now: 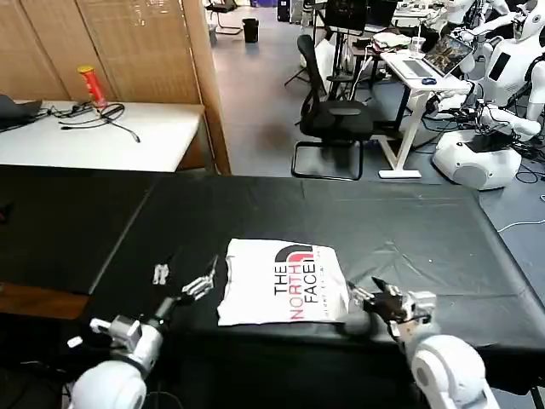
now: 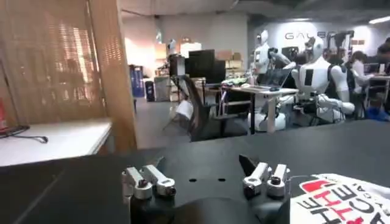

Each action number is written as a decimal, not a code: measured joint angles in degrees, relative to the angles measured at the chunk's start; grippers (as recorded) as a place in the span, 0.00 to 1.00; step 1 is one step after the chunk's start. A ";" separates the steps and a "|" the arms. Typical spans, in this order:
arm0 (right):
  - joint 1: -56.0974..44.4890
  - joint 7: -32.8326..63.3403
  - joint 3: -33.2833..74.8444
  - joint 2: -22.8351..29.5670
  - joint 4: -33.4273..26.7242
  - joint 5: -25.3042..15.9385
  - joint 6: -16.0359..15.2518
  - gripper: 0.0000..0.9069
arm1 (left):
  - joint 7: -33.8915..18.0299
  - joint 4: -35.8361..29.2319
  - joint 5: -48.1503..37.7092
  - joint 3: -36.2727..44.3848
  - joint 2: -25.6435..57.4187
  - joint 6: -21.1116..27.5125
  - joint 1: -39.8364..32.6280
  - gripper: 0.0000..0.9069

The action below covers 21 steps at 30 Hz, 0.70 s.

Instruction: Fold and organize the clothes.

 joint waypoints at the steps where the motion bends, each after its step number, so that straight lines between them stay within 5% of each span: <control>1: -0.76 0.26 0.46 -0.13 0.57 -0.03 1.01 0.97 | -0.04 0.21 -0.03 0.18 0.01 -1.04 0.36 0.97; 5: -4.00 1.02 1.17 0.05 2.55 -2.07 7.66 0.97 | -2.03 1.11 -1.17 0.82 0.05 -4.72 1.38 0.97; 21: -21.33 8.09 -0.79 4.66 5.63 -23.86 40.11 0.97 | -9.11 -4.56 -2.33 -0.26 0.20 -3.28 13.63 0.97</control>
